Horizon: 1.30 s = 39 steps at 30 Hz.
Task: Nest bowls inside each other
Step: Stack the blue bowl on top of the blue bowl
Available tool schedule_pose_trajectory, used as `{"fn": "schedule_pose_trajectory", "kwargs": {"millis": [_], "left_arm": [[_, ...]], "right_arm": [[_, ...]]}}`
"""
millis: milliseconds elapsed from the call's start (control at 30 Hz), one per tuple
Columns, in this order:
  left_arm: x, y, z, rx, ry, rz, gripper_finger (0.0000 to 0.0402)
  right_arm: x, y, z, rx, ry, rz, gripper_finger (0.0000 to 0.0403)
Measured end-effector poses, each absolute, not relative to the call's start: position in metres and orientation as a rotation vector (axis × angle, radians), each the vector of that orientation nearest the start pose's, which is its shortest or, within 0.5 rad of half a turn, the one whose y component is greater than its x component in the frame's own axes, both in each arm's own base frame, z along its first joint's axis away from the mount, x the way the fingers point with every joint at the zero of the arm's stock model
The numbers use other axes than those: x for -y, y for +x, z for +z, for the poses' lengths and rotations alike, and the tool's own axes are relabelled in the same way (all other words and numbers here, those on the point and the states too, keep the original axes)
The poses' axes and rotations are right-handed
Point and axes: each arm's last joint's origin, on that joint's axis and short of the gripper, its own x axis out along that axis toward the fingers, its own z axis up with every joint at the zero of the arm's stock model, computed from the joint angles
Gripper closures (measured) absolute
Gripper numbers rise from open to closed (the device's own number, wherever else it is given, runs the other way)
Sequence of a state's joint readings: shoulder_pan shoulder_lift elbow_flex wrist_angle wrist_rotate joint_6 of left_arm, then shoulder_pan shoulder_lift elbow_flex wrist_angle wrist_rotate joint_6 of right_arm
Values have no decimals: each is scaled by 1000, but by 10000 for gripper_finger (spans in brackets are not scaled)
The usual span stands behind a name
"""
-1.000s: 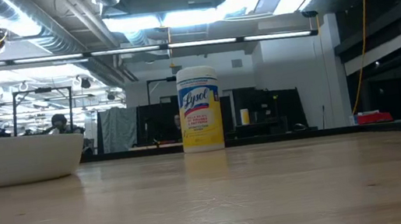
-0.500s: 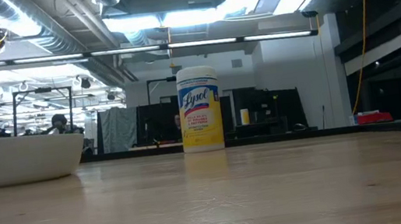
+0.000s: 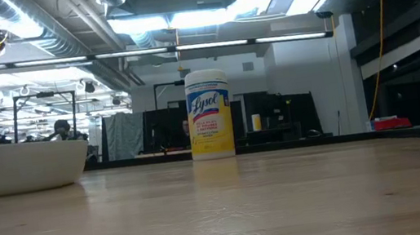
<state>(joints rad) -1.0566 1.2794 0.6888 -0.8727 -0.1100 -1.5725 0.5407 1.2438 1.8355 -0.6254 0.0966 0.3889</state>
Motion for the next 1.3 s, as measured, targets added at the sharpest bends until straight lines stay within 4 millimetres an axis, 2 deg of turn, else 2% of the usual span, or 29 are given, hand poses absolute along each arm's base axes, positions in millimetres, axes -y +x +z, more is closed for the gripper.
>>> {"fn": "schedule_pose_trajectory", "kwargs": {"millis": [100, 200, 367, 500, 633, 833, 1067, 1300], "left_arm": [[156, 101, 188, -1290, -544, 378, 397], [140, 107, 211, -1165, -655, 463, 398], [93, 103, 250, -897, -831, 678, 398], [58, 90, 262, -824, -912, 790, 399], [38, 81, 266, -858, -941, 853, 399], [22, 86, 267, -851, -954, 885, 399], [12, 103, 240, -942, -982, 865, 400], [1, 108, 237, -970, -943, 905, 400]], "right_arm": [[-101, 174, 537, -112, 370, 432, 279], [-101, 174, 537, -111, 370, 432, 279], [-101, 174, 537, -109, 357, 433, 279], [-101, 174, 537, -105, 336, 433, 279], [-101, 174, 537, -102, 314, 435, 279], [-102, 174, 536, -106, 277, 438, 279], [-102, 174, 535, -107, 249, 442, 280], [-102, 174, 535, -109, 256, 442, 280]]}}
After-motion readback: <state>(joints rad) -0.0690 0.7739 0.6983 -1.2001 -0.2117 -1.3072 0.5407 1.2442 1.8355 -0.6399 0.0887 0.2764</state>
